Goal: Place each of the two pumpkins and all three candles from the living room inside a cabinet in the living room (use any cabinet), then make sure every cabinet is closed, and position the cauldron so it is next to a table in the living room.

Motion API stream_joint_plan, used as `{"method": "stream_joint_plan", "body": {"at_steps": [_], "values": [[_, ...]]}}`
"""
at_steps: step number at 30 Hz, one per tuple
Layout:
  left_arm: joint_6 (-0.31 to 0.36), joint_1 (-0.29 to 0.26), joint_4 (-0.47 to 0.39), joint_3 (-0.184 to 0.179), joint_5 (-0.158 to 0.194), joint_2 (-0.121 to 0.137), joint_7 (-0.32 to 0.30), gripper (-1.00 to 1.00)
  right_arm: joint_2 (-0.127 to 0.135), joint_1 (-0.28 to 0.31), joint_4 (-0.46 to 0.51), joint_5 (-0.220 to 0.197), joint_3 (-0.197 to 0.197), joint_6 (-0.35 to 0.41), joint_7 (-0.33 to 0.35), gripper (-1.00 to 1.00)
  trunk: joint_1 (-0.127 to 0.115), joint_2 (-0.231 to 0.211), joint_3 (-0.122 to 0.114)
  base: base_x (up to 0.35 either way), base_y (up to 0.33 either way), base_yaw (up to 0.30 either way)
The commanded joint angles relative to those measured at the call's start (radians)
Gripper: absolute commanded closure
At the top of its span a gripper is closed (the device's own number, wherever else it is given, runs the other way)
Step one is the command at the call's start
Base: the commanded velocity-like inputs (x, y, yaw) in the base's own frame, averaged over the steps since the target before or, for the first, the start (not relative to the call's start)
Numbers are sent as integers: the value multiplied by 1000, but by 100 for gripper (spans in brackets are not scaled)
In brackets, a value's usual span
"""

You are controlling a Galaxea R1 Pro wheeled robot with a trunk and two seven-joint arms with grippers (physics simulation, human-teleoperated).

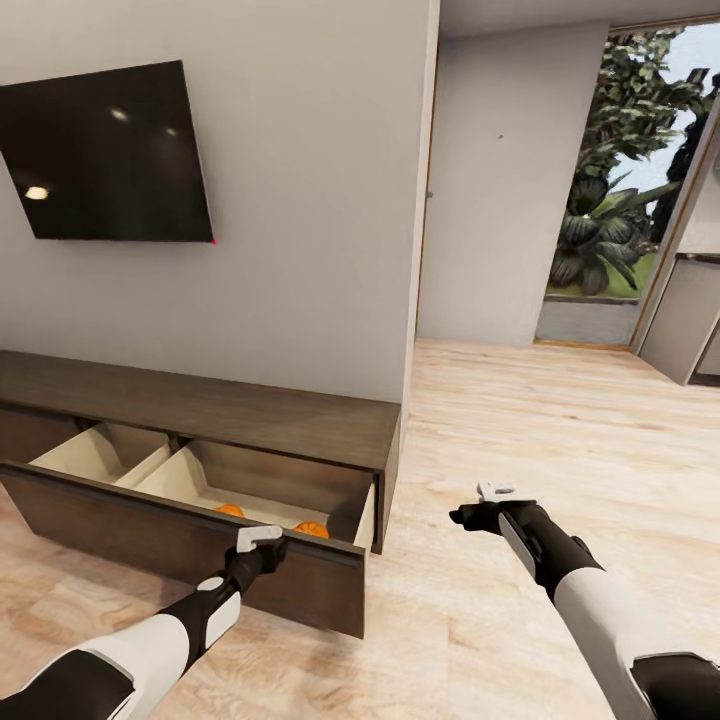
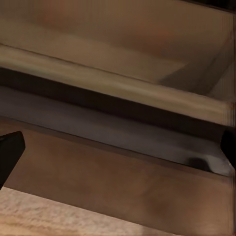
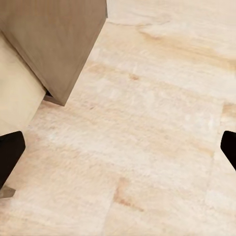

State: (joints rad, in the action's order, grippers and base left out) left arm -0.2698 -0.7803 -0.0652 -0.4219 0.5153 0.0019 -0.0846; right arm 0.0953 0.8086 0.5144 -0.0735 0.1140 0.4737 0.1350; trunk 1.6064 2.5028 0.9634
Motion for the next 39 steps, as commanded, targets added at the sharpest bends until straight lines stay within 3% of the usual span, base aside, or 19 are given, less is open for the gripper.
{"method": "stream_joint_plan", "body": {"at_steps": [1, 7, 20, 35, 39], "values": [[-3, -1, -3, -6, 11, 0, -6, -100, -4, -2, 3, -7, 7, 4, 1, -100, 0, 0, 1, 0, 0, 0], [-3, -1, -6, -5, 11, 0, -3, -100, -35, -5, 9, -6, 6, 3, 2, -100, 0, 0, 0, 0, 0, -12], [-5, 0, -3, -5, 9, 1, -3, -100, -36, -5, 10, -7, 2, 3, 3, -100, 0, 0, -4, 0, 0, -56], [-8, 0, 4, -4, 9, 3, -3, -100, -36, -5, 11, -8, 0, 3, 3, -100, 7, 4, 54, 0, 0, 0], [-11, 0, 5, -4, 9, 3, -2, -100, -36, -5, 11, -9, 0, 3, 3, -100, 7, 4, 54, 0, 0, 0]]}}
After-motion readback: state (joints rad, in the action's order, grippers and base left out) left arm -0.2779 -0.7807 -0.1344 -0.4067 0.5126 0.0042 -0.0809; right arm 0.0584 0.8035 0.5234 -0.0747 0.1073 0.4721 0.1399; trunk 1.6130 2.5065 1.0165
